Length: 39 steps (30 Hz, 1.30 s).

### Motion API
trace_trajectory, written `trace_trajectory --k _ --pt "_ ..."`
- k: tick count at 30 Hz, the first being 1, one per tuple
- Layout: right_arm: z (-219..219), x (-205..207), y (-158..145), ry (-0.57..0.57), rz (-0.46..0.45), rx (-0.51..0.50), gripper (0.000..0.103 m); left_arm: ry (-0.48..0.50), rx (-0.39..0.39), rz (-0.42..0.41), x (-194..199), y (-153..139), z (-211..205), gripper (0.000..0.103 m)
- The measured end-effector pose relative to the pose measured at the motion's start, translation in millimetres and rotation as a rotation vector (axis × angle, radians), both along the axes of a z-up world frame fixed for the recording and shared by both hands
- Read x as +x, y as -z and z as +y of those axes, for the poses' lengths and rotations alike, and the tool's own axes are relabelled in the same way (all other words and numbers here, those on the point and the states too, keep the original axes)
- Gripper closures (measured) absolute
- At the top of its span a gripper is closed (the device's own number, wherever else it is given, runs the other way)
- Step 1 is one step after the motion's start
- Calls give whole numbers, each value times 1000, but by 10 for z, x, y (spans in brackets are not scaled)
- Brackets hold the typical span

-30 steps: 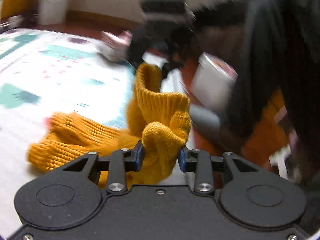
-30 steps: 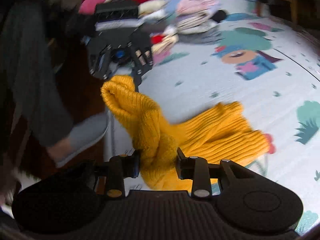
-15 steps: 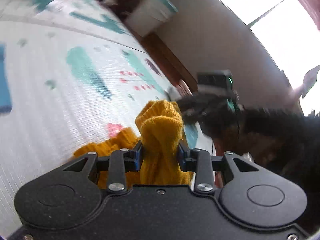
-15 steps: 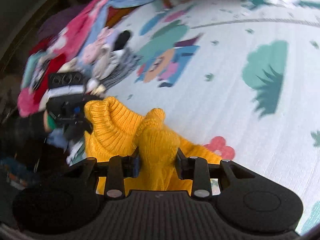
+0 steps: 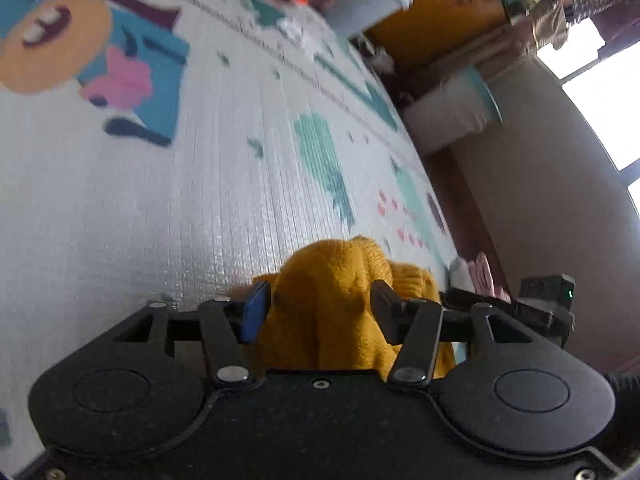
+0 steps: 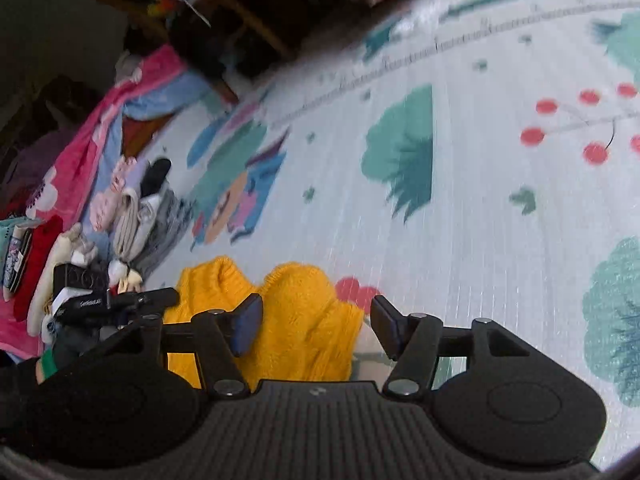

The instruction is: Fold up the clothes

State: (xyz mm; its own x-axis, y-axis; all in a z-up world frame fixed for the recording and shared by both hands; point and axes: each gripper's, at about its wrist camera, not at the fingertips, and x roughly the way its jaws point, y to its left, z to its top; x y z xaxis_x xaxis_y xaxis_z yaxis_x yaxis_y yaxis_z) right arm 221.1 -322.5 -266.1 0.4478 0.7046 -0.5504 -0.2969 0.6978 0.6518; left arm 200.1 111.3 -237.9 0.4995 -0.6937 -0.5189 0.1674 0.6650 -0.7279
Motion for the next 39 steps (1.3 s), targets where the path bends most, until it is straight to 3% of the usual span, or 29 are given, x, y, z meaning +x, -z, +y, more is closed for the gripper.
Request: trace_trajectory --k 2,5,9,10,11,13,15,16,18,20,25,27,29,31,33,36,37,39 --pt "39 -76 -56 8 -57 -17 42 -11 33 -42 -113 -89 -34 49" --pt "216 -235 -181 7 -190 -129 43 2 85 -96 -248 -170 -173 49" --pt "320 -184 -8 11 -88 -85 44 29 150 -94 -179 -56 -433 50" --pt "340 -173 35 13 -67 -70 63 36 132 -91 -154 -40 -444 56" --pt "359 -137 93 13 -29 -53 71 41 84 -76 -130 -6 -426 75" --pt "327 -97 199 28 46 24 81 44 -38 -38 -87 78 -366 85" --pt "150 -101 333 79 130 227 82 13 -273 38 -53 250 -197 85" --pt "47 -92 463 112 198 372 82 -2 -292 84 -20 355 -155 85" --pt "-18 -66 673 165 280 427 82 -31 -325 173 42 566 -70 85" --pt "17 -36 820 179 332 320 82 -58 -325 241 80 757 5 85" --pt "56 -7 839 203 330 321 69 -70 -325 262 135 756 7 81" --pt "37 -13 774 216 323 319 63 -63 -305 252 128 685 31 71" --pt "14 -64 616 208 266 287 61 -63 -265 214 69 535 79 44" --pt "22 -156 390 200 157 188 44 -53 -169 133 -30 309 101 41" --pt "106 -280 123 161 -10 61 39 -26 -23 3 -106 108 -3 40" --pt "410 -553 -259 7 -337 -181 40 112 136 -281 -390 -218 -251 38" --pt "556 -664 -332 -73 -440 -264 47 172 179 -374 -490 -297 -358 37" --pt "785 -809 -275 -195 -520 -364 60 306 258 -482 -655 -250 -599 37"
